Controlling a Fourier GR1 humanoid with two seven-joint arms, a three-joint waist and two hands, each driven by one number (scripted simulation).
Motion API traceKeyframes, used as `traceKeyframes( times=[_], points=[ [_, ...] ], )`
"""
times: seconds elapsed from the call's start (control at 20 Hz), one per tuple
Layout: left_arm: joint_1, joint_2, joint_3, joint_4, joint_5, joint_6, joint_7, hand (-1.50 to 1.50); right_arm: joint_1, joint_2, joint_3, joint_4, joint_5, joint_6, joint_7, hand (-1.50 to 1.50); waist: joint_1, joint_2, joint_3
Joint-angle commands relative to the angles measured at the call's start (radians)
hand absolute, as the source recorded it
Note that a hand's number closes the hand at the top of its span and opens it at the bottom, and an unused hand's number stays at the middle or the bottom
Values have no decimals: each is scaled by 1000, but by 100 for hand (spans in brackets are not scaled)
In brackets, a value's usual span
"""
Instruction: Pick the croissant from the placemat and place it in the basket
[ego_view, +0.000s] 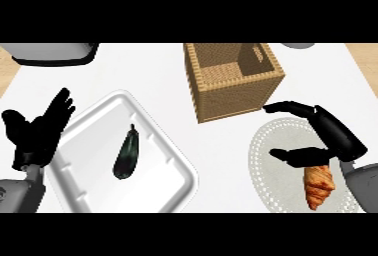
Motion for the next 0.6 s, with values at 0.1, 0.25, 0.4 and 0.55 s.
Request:
traceKeyframes(
  times=[0.1, 0.25, 0.4, 0.55],
  points=[
    [-27, -1, 22, 58, 15, -63, -35, 0, 6, 164, 174, -92, 291, -215, 270, -150, -2, -8, -1],
    [-48, -20, 9, 50, 5, -41, 11, 0, -139, 161, 134, -90, 280, -94, 534, -150, 4, -8, -2],
    [-5, 16, 24, 35, 16, -77, -10, 0, -214, 131, 190, -80, 342, 19, 760, -150, 22, -12, -5],
    [-62, -19, 8, 62, 1, -44, 6, 0, -317, 17, 207, -76, 429, 155, 900, -150, 0, -14, -8]
  ],
)
